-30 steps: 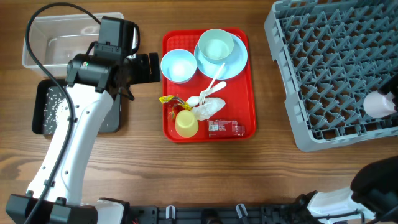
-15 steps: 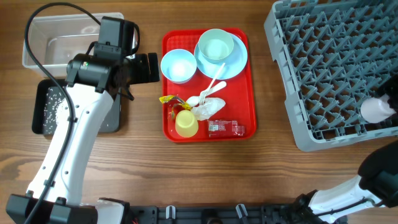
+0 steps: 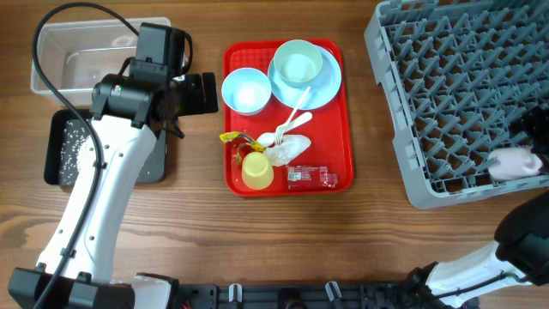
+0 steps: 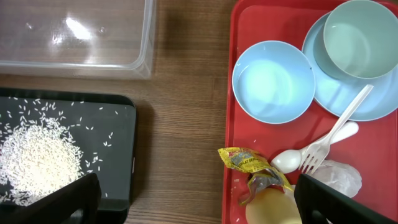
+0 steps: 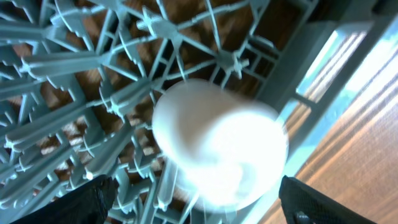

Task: Sort waste into correct bins and load items into the dishwasher rack
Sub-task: 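Carry the white cup with the right gripper and place it in the dish rack, then reach the right gripper to the yellow cup and grasp it, then carry the yellow cup with the right gripper into the dish rack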

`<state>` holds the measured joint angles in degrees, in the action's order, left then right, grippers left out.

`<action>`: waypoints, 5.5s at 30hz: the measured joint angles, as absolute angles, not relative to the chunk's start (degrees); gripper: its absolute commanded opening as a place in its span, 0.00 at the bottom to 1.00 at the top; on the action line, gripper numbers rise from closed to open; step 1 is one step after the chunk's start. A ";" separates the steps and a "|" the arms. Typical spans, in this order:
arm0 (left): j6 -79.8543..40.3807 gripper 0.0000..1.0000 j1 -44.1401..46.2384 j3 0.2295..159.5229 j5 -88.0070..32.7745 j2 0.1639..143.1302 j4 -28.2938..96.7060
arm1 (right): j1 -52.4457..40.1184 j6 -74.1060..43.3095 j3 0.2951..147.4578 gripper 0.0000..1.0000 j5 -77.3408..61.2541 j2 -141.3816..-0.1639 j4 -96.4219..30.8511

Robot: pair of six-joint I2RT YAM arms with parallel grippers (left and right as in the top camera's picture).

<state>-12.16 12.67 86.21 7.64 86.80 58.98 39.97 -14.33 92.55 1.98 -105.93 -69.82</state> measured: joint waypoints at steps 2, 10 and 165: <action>-12.16 1.00 12.67 86.21 7.64 86.80 59.02 | 39.97 -14.52 95.66 0.91 1.34 -105.97 -71.85; -12.16 1.00 12.67 86.21 7.66 86.80 59.13 | 38.79 -10.72 112.90 0.91 -9.04 -105.08 -78.19; -17.74 1.00 -18.33 86.21 -1.45 86.80 62.72 | 25.17 -13.93 101.56 0.81 -0.95 -96.14 -85.06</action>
<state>-17.74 -18.33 86.21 -1.45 86.80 62.72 25.17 -13.93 101.56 -0.95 -96.14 -85.06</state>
